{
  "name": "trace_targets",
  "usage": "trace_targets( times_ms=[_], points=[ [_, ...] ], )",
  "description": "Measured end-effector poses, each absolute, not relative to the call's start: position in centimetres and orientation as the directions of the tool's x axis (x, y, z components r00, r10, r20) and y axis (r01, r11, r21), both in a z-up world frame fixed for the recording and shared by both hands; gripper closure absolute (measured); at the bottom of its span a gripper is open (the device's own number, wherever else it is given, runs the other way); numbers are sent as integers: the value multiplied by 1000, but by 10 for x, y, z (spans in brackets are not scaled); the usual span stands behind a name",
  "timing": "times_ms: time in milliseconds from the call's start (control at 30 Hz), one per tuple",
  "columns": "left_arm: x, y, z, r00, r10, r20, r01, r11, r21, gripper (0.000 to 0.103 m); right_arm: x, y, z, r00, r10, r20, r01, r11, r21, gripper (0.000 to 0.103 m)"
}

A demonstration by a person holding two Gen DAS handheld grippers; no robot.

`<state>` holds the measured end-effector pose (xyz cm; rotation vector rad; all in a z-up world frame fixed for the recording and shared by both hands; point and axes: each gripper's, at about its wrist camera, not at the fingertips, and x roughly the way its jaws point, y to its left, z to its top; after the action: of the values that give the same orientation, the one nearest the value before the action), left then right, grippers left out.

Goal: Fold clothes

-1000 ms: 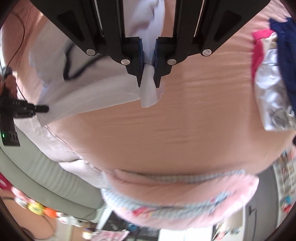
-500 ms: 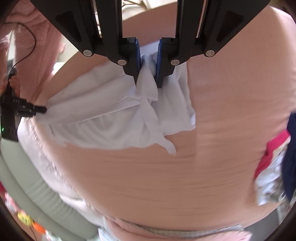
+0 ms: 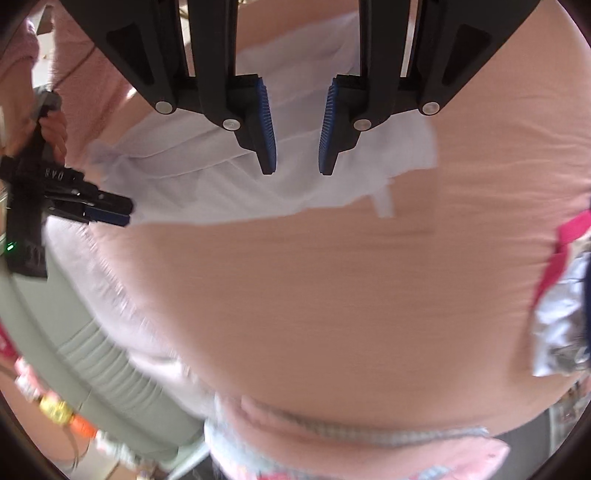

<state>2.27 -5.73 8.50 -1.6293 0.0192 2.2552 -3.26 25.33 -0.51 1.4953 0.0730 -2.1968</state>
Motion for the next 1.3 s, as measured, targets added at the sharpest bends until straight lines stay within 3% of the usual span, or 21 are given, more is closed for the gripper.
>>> trace_targets(
  times_ms=[167,333,433,567,800,933,1133,1300],
  points=[
    [20,-28,68,-212,271,-939,-338,-922,-190,82,-14,235,-43,-198,-270,-942,475,-868,149,62],
    [37,-28,64,-133,280,-951,-359,-908,-217,81,18,256,-43,-142,-256,-956,601,-790,123,62],
    [49,-39,69,-92,300,-950,-354,-901,-250,81,23,272,-35,-66,-277,-959,609,-772,181,62],
    [43,-31,83,-179,329,-927,-344,-904,-254,80,5,292,-7,-90,-460,-884,506,-785,357,62],
    [27,3,70,-235,383,-893,-321,-898,-301,80,-3,259,-36,-187,-335,-923,446,-866,224,61],
    [23,-6,44,-131,314,-941,-288,-920,-267,80,19,258,-47,-172,-262,-950,538,-833,133,61],
    [46,-39,69,-246,214,-945,-264,-953,-147,80,24,286,-27,-206,-244,-948,554,-827,92,60],
    [30,-67,69,-318,313,-895,-98,-950,-298,80,15,302,-17,-252,-247,-935,510,-856,89,60]
  ],
)
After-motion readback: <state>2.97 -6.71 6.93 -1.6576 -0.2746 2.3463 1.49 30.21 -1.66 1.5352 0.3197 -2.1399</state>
